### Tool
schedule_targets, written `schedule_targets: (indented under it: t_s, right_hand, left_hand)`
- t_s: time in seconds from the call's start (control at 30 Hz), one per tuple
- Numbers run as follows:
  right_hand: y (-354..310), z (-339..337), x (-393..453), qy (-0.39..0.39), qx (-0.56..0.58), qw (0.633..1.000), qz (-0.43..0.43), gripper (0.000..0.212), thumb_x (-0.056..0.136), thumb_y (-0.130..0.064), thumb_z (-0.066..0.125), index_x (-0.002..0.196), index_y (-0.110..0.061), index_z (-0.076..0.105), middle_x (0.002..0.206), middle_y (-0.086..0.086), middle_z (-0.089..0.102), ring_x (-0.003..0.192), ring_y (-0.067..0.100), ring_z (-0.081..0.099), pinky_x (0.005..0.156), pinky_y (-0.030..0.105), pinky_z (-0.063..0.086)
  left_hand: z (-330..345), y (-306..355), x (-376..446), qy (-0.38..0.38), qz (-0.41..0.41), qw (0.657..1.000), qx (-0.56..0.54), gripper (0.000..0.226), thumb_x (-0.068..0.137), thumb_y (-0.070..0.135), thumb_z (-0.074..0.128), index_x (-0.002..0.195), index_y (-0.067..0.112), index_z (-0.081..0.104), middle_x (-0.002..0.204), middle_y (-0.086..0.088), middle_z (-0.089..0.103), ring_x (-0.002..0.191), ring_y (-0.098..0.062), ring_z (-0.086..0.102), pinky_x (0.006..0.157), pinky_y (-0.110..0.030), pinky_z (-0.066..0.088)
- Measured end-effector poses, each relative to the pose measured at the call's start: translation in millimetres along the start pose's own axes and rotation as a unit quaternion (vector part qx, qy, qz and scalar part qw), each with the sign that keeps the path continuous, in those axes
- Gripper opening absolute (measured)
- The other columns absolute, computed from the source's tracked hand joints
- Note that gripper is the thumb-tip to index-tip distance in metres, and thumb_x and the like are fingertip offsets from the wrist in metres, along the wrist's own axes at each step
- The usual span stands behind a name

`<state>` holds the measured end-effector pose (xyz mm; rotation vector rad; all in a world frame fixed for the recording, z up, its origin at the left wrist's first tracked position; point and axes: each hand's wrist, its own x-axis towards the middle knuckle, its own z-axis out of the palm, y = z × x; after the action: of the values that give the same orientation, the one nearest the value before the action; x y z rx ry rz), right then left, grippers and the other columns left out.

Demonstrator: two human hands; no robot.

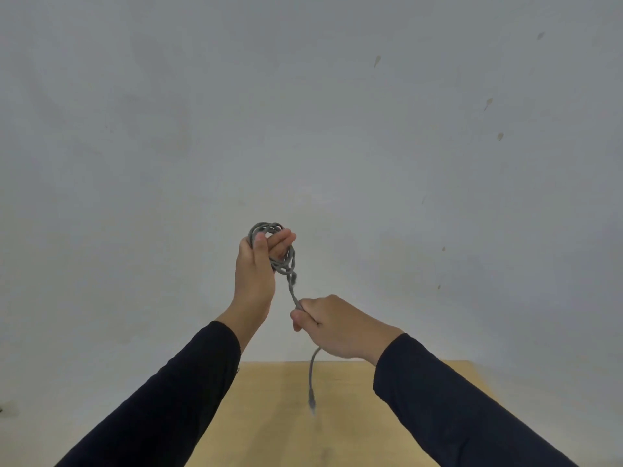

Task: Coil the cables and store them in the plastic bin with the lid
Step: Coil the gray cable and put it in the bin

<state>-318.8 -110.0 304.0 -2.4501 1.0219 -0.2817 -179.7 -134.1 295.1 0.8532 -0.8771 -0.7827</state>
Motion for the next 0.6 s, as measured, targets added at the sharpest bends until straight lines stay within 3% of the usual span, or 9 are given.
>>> schedule_targets:
  t_s: [0.1,0.17,0.3,0.37,0.47,0.53,0.6]
  right_hand:
    - [-8,-18,3,0.010,-0.087,0.994,-0.065,0.026,0.097,-0.025,0.041,0.083,-0.008,0.055,0.071,-0.005,0.051,0.061,0.010,0.044,0.059,0.025,0.033]
    - [-11,-33,5,0.003,-0.121,0.989,-0.079,0.023,0.092,-0.025,0.051,0.079,-0.009,0.061,0.071,-0.004,0.054,0.063,0.013,0.048,0.062,0.028,0.037]
    - [-6,-63,8,0.025,-0.041,0.997,-0.068,0.015,0.080,-0.029,0.069,0.074,-0.016,0.065,0.061,-0.008,0.054,0.059,0.008,0.048,0.060,0.024,0.039]
    - [5,-72,12,0.057,0.009,0.996,-0.064,0.014,0.078,-0.031,0.070,0.075,-0.018,0.067,0.065,-0.001,0.059,0.060,0.013,0.049,0.061,0.026,0.040]
    - [23,-72,16,0.066,0.083,0.993,-0.058,0.011,0.081,-0.035,0.067,0.079,-0.025,0.072,0.083,0.009,0.069,0.076,0.026,0.059,0.074,0.037,0.048]
    - [32,-62,19,0.094,0.119,0.987,-0.057,0.013,0.085,-0.032,0.063,0.085,-0.024,0.073,0.088,0.004,0.072,0.084,0.021,0.062,0.081,0.033,0.048]
    - [40,-49,21,0.141,0.151,0.977,-0.055,0.017,0.089,-0.027,0.058,0.093,-0.021,0.073,0.092,-0.001,0.073,0.088,0.014,0.064,0.084,0.029,0.048]
  left_hand:
    - [-6,-12,-16,-0.085,0.040,0.984,0.153,0.024,0.101,0.028,0.029,0.105,0.011,0.045,0.098,0.000,0.069,0.091,-0.009,0.068,0.074,-0.018,0.052]
    - [-9,-18,-30,-0.132,0.045,0.964,0.227,0.031,0.098,0.033,0.031,0.101,0.008,0.049,0.087,0.008,0.065,0.079,-0.005,0.063,0.068,-0.017,0.047]
    - [-9,-19,-59,-0.233,-0.026,0.961,0.148,0.040,0.101,0.025,0.024,0.100,-0.003,0.051,0.067,-0.001,0.068,0.046,-0.015,0.054,0.051,-0.025,0.046]
    - [-5,-15,-68,-0.244,-0.047,0.962,0.116,0.044,0.102,0.026,0.022,0.085,0.000,0.053,0.057,-0.003,0.062,0.036,-0.015,0.042,0.047,-0.026,0.039]
    - [0,-8,-73,-0.223,-0.076,0.970,0.055,0.046,0.100,0.036,0.029,0.070,0.007,0.048,0.042,0.003,0.039,0.034,-0.012,0.024,0.050,-0.036,0.021]
    - [3,-3,-70,-0.186,-0.073,0.979,0.034,0.050,0.096,0.046,0.029,0.070,0.008,0.049,0.040,0.006,0.031,0.034,-0.010,0.021,0.049,-0.034,0.016]
    - [5,2,-63,-0.149,-0.064,0.986,0.036,0.056,0.092,0.051,0.025,0.070,0.008,0.054,0.039,0.005,0.029,0.034,-0.010,0.022,0.045,-0.026,0.020]
